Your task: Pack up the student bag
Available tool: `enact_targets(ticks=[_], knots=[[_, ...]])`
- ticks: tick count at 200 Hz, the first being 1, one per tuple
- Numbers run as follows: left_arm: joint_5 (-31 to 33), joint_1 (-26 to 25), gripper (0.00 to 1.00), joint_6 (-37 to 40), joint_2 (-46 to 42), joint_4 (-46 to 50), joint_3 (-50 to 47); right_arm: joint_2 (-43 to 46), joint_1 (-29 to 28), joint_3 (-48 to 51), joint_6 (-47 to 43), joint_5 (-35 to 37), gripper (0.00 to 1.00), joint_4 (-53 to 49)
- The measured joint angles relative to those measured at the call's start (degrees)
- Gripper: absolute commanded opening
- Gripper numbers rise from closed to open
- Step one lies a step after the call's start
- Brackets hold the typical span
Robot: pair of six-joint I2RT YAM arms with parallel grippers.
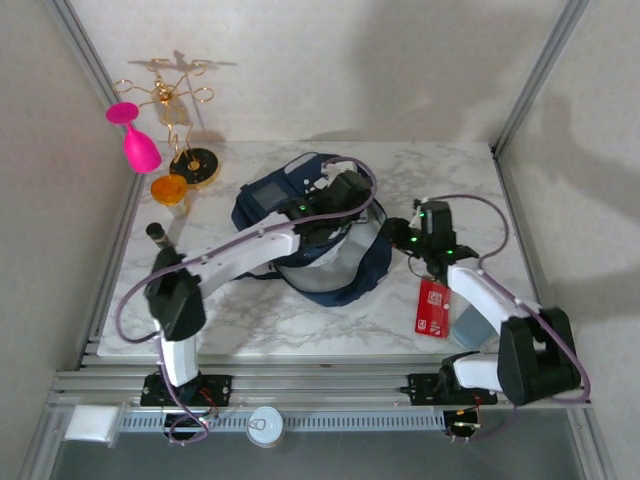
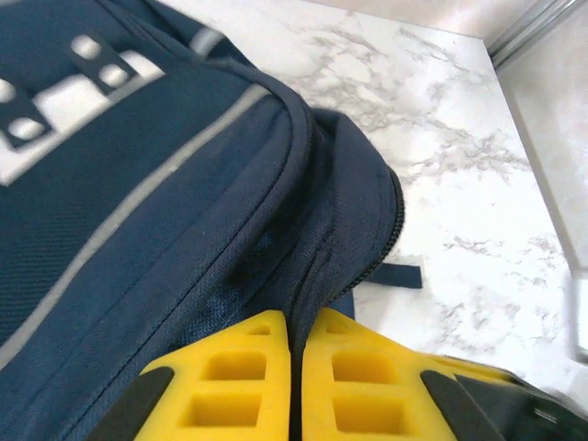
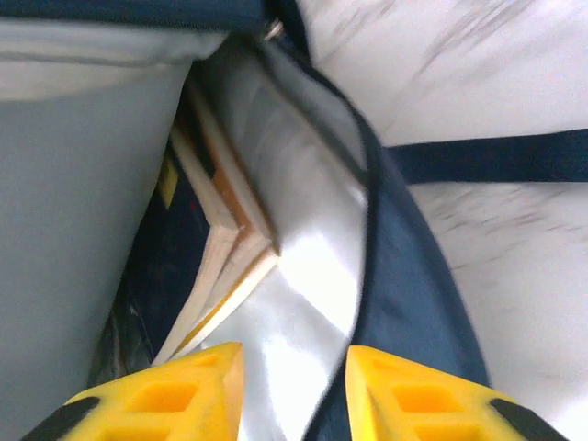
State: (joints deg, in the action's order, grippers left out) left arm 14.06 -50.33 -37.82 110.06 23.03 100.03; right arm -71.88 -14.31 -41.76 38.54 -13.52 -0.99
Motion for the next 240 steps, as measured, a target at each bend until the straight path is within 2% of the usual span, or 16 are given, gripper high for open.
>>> enact_targets(ticks=[6,21,38,58,72,103,122,140,160,204,240], knots=[[-0.4,-0.1,0.01,-0.7,2.6,-0.3,2.3,1.7,1.9,0.0,-0.5,0.5,0.39,-1.5],[-1.6,-0.1,0.23,-1.8,7.4,-0.5,6.8,4.6,5.1,-0.5,-2.0,2.0,0.42,-5.3],[-3.2,-0.1,0.43,-2.5,9.9,-0.5,9.2,5.8,5.6,-1.8,-3.3,2.1,0.45,-8.6],[-4.5,-0.1,0.55,-2.3,8.1,-0.9,8.5,6.4,5.0,-3.2,-4.5,1.9,0.47,-11.8],[-5.0,-0.1,0.61,-1.7,2.4,-2.6,3.0,6.5,3.4,-4.4,-5.3,2.4,0.48,-14.5],[-4.6,1.4,0.66,-1.8,-18.5,-7.6,-17.0,5.8,-6.8,-8.0,-6.0,6.6,0.52,-19.8],[-4.3,5.7,0.68,-4.0,-30.5,-11.3,-29.6,4.0,-15.4,-9.4,-4.5,8.0,0.54,-20.7],[-5.0,11.5,0.69,-6.9,-37.1,-15.2,-41.8,0.7,-22.4,-9.7,-2.7,9.0,0.54,-20.4],[-5.9,16.8,0.72,-10.1,-38.9,-17.2,-53.4,-4.0,-27.5,-9.5,-0.7,8.7,0.56,-18.9],[-10.5,23.4,0.75,-16.7,-39.1,-21.9,-67.1,-10.6,-27.5,-5.2,1.4,4.6,0.57,-11.5],[-14.1,26.3,0.73,-21.0,-33.9,-29.8,-68.5,-11.9,-22.7,0.0,2.0,0.9,0.57,-3.9]])
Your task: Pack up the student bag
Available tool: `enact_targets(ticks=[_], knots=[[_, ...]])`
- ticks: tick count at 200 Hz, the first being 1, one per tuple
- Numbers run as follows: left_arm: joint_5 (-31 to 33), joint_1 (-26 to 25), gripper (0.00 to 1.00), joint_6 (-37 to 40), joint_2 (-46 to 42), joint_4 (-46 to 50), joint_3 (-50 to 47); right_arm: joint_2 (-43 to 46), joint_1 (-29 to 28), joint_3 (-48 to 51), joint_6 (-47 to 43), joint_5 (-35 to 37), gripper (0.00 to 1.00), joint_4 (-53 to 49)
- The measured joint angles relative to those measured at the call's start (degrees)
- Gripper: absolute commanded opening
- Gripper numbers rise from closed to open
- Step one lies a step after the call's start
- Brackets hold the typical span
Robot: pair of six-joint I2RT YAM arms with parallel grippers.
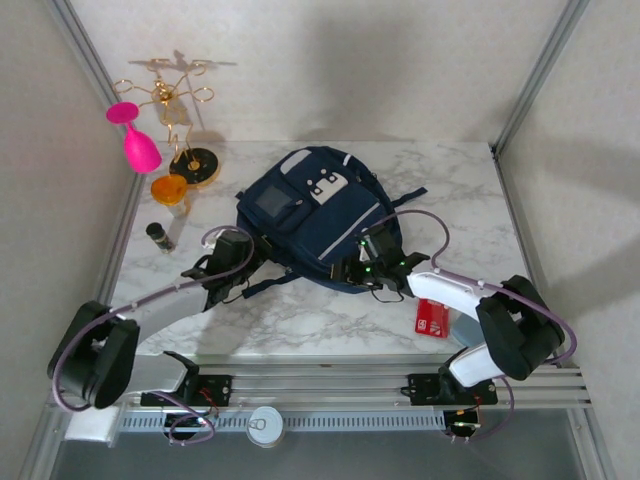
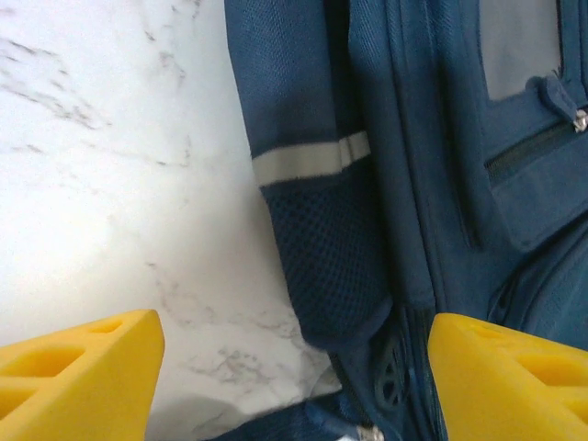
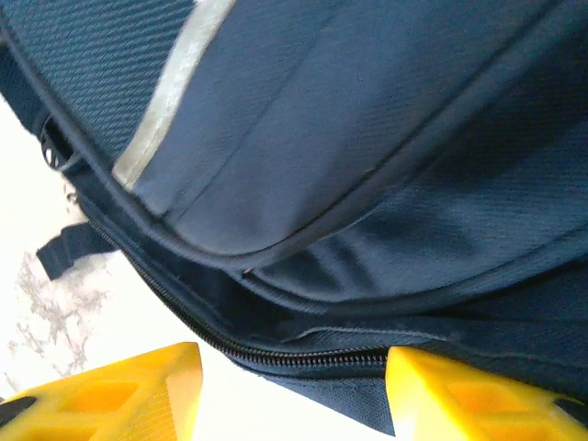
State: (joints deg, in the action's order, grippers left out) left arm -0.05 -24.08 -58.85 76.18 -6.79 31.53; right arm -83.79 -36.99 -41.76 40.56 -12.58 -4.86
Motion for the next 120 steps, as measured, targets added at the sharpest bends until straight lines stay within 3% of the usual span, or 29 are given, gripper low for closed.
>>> enact_targets(ticks=[51,71,120], knots=[[-2.0,0.3,0.63,-6.9,8.4,-9.4,-0.3,0.1,3.0,2.0,-0.2,-2.8,0.57,3.8],[-2.4,0.2,0.53,-9.5,10.8,-13.1,-0.4,0.1,3.5,2.2,-0.5,-3.7,0.57,4.3],[-3.3,-1.2,0.38,-13.4,16.8,-18.7,0.5,0.1,4.9,2.4,-2.1,-4.0,0.57,4.7]])
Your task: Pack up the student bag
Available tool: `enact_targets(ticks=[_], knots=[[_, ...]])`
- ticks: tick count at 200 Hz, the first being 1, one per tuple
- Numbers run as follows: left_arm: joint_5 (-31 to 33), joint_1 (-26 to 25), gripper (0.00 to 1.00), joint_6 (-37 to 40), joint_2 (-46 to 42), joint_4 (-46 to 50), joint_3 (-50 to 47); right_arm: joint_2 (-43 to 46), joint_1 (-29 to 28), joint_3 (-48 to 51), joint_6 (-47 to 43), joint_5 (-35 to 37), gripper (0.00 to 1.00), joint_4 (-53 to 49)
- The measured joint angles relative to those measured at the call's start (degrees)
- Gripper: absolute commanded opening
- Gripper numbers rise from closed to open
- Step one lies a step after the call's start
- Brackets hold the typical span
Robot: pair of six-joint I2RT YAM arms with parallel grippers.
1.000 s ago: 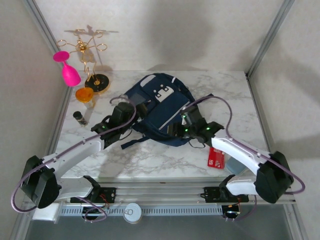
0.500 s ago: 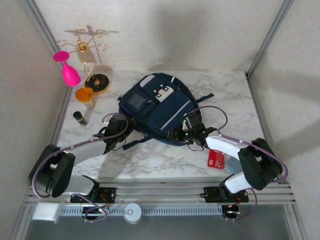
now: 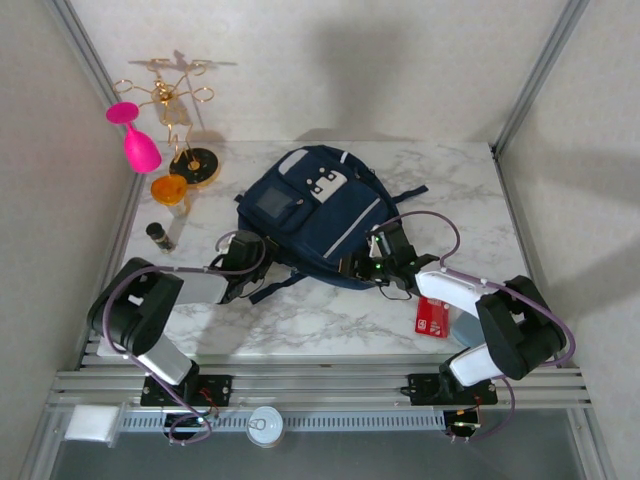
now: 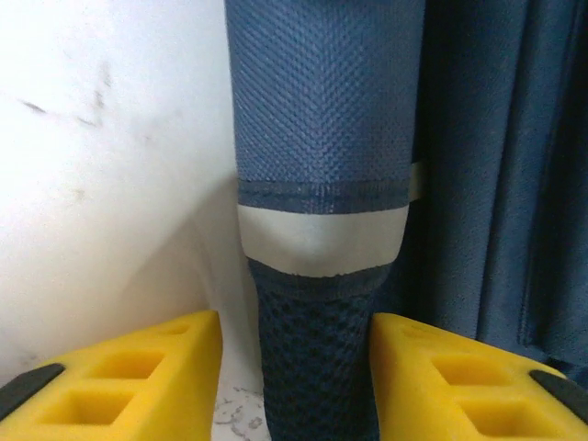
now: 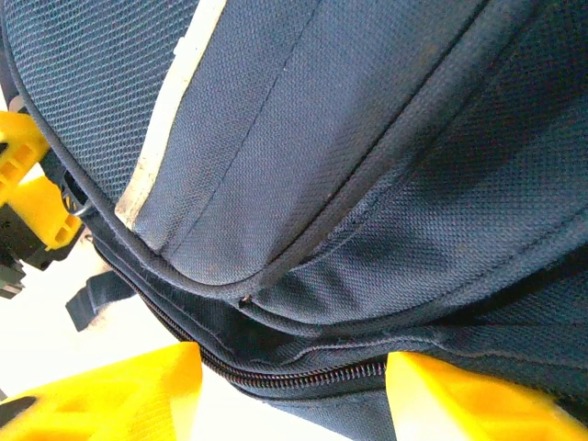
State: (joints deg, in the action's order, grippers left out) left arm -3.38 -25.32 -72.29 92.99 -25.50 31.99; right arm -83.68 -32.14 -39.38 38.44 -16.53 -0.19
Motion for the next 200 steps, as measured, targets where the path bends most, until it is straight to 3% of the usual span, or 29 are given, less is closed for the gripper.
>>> enact_targets(ticks=[32,63,101,164,200], knots=[[-0.8,-0.5,0.14,-2.3,2.3,-3.6,0.8,0.7,0.1,0.0,-1.7,1.4,0.6,-0.8],[-1.4,-1.5,0.0,-4.5,2.3,-5.5,0.9,2.5,0.2,-2.5,-3.7,5.0,0.69,-6.1],[0.2,-3.9,0.0,-6.4,-2.0,-4.8,0.9,5.5,-2.2,-10.3,-4.7,13.6,0.73,-16.8],[3.0,-8.9,0.0,-8.9,-6.0,-2.3,1.6,2.1,-23.7,-26.7,3.1,28.8,0.6,-32.9],[3.6,-10.3,0.0,-10.4,-6.1,-1.9,1.7,-4.7,-27.4,-28.3,8.2,33.4,0.53,-33.9]])
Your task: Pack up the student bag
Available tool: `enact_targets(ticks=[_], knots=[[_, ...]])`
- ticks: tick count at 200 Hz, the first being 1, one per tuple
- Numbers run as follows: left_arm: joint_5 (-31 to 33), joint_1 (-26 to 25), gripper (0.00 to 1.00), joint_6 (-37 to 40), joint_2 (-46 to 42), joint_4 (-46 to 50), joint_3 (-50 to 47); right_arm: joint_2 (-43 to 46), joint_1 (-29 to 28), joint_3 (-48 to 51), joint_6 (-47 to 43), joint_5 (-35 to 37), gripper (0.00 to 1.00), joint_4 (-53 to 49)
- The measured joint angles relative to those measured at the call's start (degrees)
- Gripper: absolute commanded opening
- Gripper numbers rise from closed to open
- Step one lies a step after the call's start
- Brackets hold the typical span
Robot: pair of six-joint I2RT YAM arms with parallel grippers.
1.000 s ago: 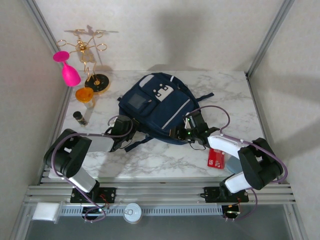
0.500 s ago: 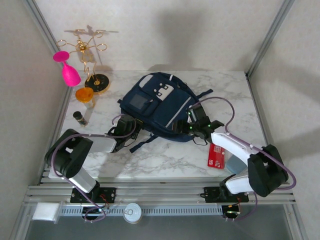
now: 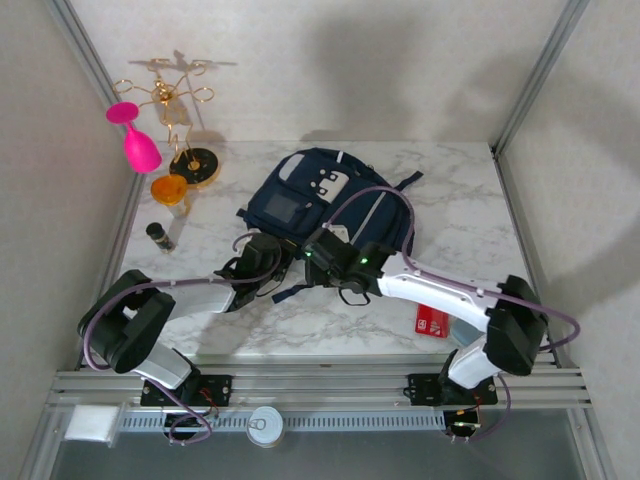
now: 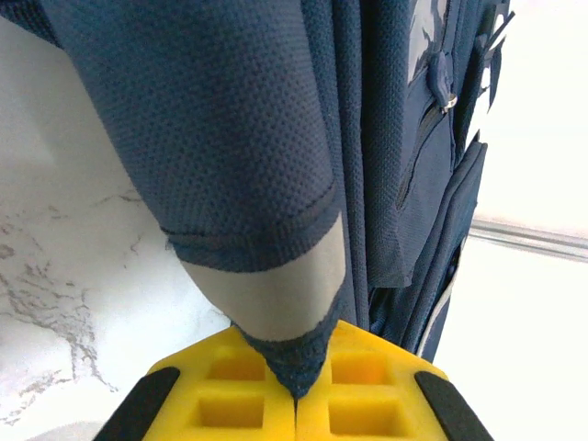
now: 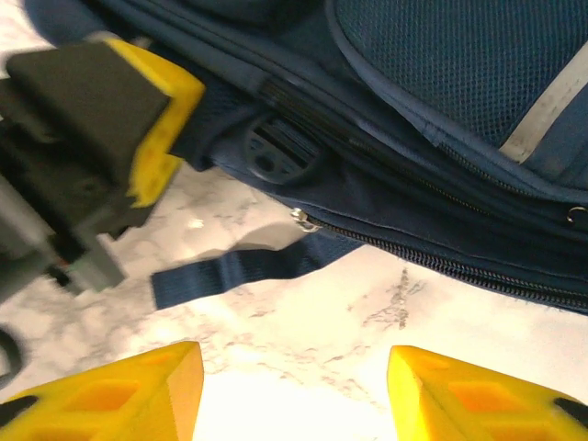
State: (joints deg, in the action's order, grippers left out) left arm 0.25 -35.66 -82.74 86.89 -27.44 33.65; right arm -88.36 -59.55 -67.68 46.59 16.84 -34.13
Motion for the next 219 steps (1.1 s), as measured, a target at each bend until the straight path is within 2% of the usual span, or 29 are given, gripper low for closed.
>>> enact_targets(ticks=[50,128,151,184,219], knots=[[0.8,-0.8,0.0,-1.3,-0.5,0.0,0.0,-6.3,-0.1,0.1,5.8,3.0,0.41,2.4],[1.0,-1.0,0.0,-2.4,-0.6,-0.9,-0.7,-11.9,0.2,-1.6,13.3,6.4,0.31,6.5],[1.1,-1.1,0.0,-2.9,-0.7,-1.1,-1.3,-13.9,0.4,-3.1,15.0,8.5,0.25,5.7],[1.3,-1.1,0.0,-2.8,-1.4,-1.1,-1.3,-13.0,0.5,-2.9,16.0,10.3,0.19,4.9],[0.8,-0.9,0.0,-2.5,-1.8,-1.5,-1.6,-5.9,1.9,3.1,14.6,9.2,0.18,5.0]])
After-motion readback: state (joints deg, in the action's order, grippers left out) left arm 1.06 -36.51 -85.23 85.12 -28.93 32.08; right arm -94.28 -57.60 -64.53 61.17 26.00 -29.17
